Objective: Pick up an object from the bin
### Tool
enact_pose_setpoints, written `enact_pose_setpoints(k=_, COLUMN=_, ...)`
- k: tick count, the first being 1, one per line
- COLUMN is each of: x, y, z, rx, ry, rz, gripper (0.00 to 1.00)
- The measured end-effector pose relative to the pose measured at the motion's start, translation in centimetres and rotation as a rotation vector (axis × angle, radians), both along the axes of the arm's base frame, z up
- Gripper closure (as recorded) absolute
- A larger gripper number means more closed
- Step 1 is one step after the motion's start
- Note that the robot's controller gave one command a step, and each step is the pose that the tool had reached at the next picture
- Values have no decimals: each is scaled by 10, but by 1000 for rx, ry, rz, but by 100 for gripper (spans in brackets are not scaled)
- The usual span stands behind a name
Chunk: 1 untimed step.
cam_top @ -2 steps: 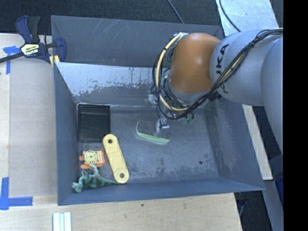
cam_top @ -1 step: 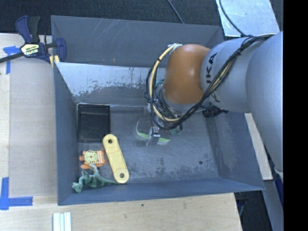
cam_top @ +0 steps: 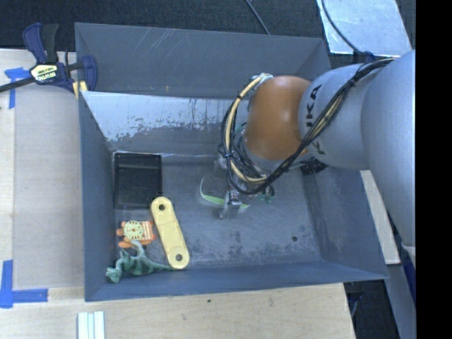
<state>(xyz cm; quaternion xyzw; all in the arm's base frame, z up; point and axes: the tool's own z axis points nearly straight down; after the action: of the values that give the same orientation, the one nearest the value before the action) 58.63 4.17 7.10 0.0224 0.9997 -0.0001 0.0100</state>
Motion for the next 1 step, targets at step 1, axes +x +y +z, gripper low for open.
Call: enact_pose_setpoints(k=1, x=-5, y=-7, z=1, rx=7, ry=0, rz=-200, gripper=100)
